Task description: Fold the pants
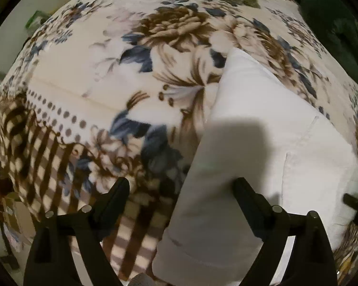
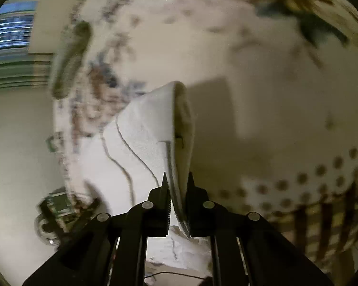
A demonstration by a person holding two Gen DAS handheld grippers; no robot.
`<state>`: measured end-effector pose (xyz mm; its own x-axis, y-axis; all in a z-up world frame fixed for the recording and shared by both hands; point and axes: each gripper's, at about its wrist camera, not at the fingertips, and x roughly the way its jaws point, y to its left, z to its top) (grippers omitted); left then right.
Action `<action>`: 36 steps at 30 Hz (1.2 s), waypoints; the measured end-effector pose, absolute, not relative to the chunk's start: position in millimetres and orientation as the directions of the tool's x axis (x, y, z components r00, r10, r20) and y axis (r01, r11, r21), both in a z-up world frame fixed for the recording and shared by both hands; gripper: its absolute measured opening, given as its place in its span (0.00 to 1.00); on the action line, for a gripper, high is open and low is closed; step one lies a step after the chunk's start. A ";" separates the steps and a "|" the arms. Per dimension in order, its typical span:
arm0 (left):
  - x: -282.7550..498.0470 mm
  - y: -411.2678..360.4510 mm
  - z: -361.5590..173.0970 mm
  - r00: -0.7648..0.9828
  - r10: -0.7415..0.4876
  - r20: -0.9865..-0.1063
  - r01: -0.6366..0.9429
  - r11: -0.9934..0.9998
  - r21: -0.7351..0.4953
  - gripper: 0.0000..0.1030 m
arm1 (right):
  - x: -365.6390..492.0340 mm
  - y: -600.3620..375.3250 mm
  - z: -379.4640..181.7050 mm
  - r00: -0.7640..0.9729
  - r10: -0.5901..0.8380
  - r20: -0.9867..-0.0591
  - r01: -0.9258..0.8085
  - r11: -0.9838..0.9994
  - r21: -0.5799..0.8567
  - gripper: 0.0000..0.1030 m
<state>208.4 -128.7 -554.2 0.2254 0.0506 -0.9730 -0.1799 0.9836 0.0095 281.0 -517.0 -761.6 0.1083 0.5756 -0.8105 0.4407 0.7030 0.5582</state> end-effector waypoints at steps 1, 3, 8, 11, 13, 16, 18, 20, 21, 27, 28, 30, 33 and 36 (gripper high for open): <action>209.8 -129.4 -548.2 0.230 0.040 -0.972 -0.171 0.985 0.000 0.87 | 283.1 -514.8 -771.1 0.069 0.574 -0.816 0.455 0.710 0.537 0.13; 218.0 -128.3 -535.3 0.243 0.015 -0.970 -0.164 0.986 -0.025 0.87 | 290.8 -512.8 -773.0 0.040 0.558 -0.829 0.448 0.731 0.514 0.37; 281.1 -120.1 -525.5 0.270 -0.070 -0.960 -0.197 0.972 -0.127 0.87 | 305.6 -521.1 -747.2 0.146 0.578 -0.803 0.416 0.701 0.579 0.58; 329.2 -125.0 -547.8 0.224 -0.101 -0.969 -0.179 0.973 -0.143 0.83 | 320.2 -521.5 -757.5 0.180 0.605 -0.776 0.452 0.650 0.611 0.65; 355.5 -133.8 -568.9 0.180 -0.129 -0.975 -0.128 0.980 -0.153 0.57 | 332.2 -515.7 -774.5 0.177 0.637 -0.751 0.476 0.612 0.632 0.67; 366.6 -146.4 -582.7 0.150 -0.133 -0.980 -0.069 0.987 -0.145 0.18 | 327.5 -529.4 -785.3 0.221 0.666 -0.712 0.521 0.536 0.664 0.65; 363.9 -149.4 -580.8 0.191 -0.108 -0.976 -0.032 0.993 -0.116 0.13 | 324.1 -535.5 -779.1 0.265 0.635 -0.725 0.523 0.538 0.662 0.08; 361.5 -143.2 -584.2 0.198 -0.107 -0.974 -0.042 0.992 -0.117 0.13 | 317.7 -542.2 -767.7 0.317 0.607 -0.729 0.511 0.538 0.670 0.07; 361.8 -139.5 -586.4 0.198 -0.113 -0.974 -0.050 0.991 -0.125 0.14 | 316.3 -544.2 -764.1 0.318 0.569 -0.758 0.513 0.569 0.642 0.04; 366.0 -137.6 -576.3 0.198 -0.106 -0.975 -0.054 0.992 -0.118 0.16 | 324.0 -540.2 -772.9 0.253 0.555 -0.793 0.514 0.617 0.595 0.04; 364.9 -137.4 -566.6 0.207 -0.104 -0.973 -0.060 0.991 -0.119 0.16 | 323.9 -542.8 -771.4 0.240 0.558 -0.794 0.519 0.618 0.591 0.05; 355.5 -132.2 -545.9 0.242 -0.119 -0.963 -0.075 0.987 -0.141 0.17 | 320.5 -547.7 -761.3 0.215 0.545 -0.810 0.527 0.634 0.567 0.27; 324.6 -120.7 -511.9 0.298 -0.136 -0.945 -0.108 0.979 -0.175 0.71 | 292.7 -557.5 -731.0 0.258 0.531 -0.807 0.507 0.637 0.581 0.62; 288.4 -112.0 -497.2 0.335 -0.136 -0.932 -0.128 0.974 -0.188 0.82 | 249.3 -543.6 -719.0 0.242 0.574 -0.782 0.519 0.604 0.604 0.62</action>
<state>288.4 -112.0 -497.2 0.3354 -0.1360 -0.9322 -0.1278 0.9738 -0.1881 249.3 -543.6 -719.0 0.2416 0.5745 -0.7821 0.5193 0.6043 0.6043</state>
